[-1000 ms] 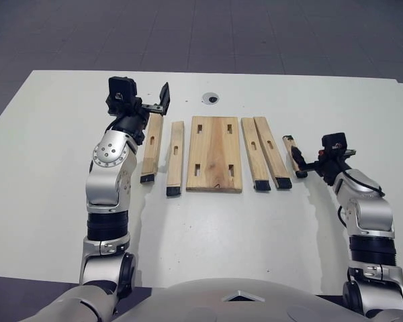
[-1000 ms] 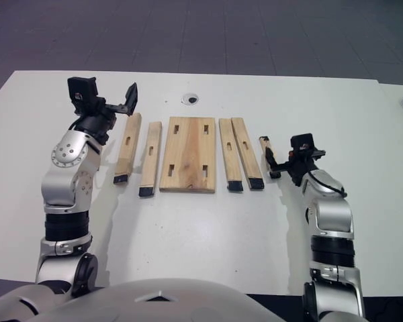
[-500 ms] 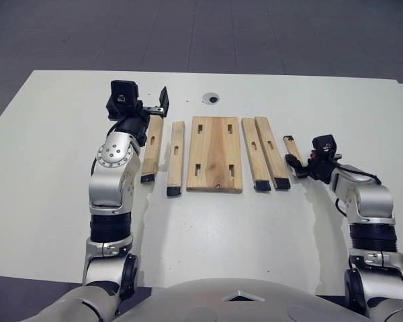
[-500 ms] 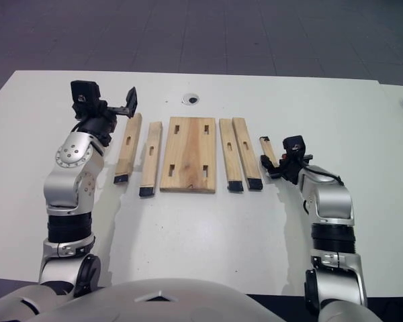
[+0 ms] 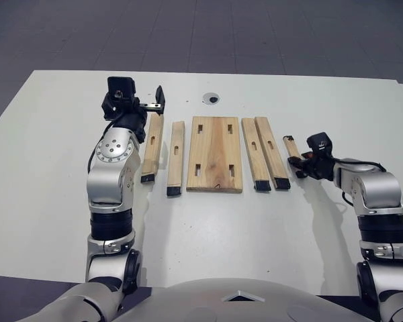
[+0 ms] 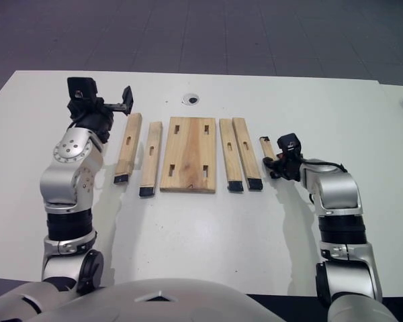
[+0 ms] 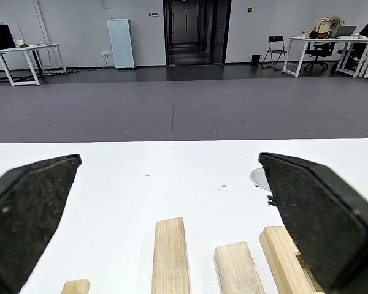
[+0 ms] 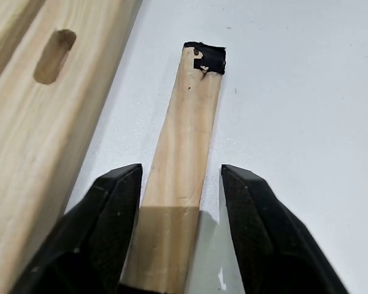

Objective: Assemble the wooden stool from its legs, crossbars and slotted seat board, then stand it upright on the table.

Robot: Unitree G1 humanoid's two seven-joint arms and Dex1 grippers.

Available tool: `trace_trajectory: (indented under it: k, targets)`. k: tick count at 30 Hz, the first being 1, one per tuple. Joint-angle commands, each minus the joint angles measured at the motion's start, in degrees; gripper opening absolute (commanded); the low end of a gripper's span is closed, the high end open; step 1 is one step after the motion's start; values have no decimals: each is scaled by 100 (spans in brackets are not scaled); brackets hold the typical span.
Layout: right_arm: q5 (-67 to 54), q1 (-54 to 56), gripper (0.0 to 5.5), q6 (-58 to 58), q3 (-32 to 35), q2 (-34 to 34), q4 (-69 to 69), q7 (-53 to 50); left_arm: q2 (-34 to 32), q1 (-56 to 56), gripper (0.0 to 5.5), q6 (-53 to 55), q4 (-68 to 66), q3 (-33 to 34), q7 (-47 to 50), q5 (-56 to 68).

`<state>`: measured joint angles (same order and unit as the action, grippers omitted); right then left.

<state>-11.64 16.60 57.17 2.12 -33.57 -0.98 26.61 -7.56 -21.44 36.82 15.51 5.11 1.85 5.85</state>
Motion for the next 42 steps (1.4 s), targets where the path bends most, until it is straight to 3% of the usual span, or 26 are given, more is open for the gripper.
trace_trajectory:
  k: [1, 4, 7, 12, 16, 21, 25, 29, 40, 42]
  targets:
    - [64, -153, 174, 324, -118, -58, -369, -6, 34, -71, 540, 76, -29, -32, 19, -49]
    - [35, -107, 134, 276, -37, -11, -415, -18, 23, -56, 540, 104, -45, -21, 10, -49]
    - [-29, -92, 129, 92, 172, 64, -370, -97, 44, -45, 540, 128, -82, 47, 17, 0]
    - [-258, 270, 129, -1165, 903, 10, 215, -75, 158, -43, 540, 80, 40, 378, -157, 440]
    - [-671, 1096, 129, -2283, 1272, 204, 766, 100, 408, -223, 540, 162, 341, 956, -696, 1730]
    - [-683, 1784, 129, -3537, 810, 845, 494, 218, 628, -817, 540, 449, 550, 992, -1559, 3563]
    - [-407, 1741, 129, -4471, 319, 1328, 138, 264, 932, -1499, 540, 786, 194, 771, -1578, 4433]
    - [-317, 1533, 129, -4897, 38, 1692, 139, 227, 1094, -1825, 540, 818, -181, 400, -1358, 4336]
    - [-235, 952, 129, -5111, -417, 1856, 644, 336, 1209, -2219, 540, 599, -1025, 578, -1012, 4388]
    - [-229, 926, 129, -5120, -454, 1865, 669, 327, 1188, -2226, 509, 599, -1063, 565, -1033, 4382]
